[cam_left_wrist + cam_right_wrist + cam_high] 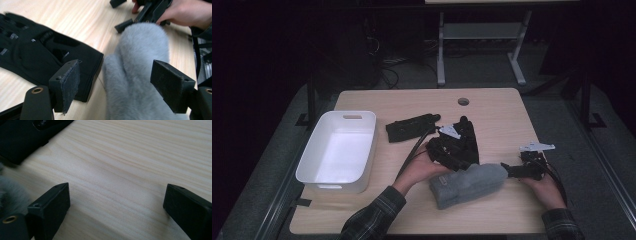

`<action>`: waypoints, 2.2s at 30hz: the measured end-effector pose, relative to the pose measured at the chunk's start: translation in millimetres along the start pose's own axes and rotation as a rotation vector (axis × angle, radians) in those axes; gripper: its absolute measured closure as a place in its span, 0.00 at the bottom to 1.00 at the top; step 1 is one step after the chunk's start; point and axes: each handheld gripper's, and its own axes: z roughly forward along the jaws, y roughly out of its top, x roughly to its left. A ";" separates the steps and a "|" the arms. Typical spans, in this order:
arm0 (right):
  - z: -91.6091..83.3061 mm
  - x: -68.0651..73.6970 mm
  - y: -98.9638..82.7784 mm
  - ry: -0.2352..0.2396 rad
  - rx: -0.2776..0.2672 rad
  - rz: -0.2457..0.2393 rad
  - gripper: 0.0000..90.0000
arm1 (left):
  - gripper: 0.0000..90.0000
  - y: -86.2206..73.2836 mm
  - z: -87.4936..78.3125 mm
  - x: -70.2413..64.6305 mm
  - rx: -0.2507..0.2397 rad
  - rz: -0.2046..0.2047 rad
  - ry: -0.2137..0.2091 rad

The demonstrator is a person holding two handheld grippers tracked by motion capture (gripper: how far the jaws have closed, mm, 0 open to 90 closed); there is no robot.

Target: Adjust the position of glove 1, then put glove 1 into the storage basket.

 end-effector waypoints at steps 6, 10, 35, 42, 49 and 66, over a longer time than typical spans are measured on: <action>0.0 -0.1 0.0 0.000 0.000 -0.001 0.07 | 0.24 -3.8 13.6 -6.3 0.039 0.021 -0.014; 0.0 -0.1 0.0 0.000 0.000 -0.002 0.08 | 0.21 -6.8 21.0 -12.0 0.075 0.038 -0.014; 0.1 -0.1 -0.1 -0.001 -0.001 -0.003 0.07 | 0.20 -17.6 48.0 -19.3 0.251 0.076 -0.041; 0.0 0.0 -0.1 0.000 -0.001 -0.002 0.08 | 0.39 -17.6 49.5 -18.5 0.262 0.067 -0.105; 0.0 0.3 -0.2 -0.002 -0.001 -0.001 0.08 | 0.58 -15.2 49.9 -15.4 0.302 0.054 -0.158; -0.2 0.2 -0.3 -0.003 0.000 -0.002 0.08 | 0.84 -8.6 34.2 -23.1 0.264 0.040 -0.120</action>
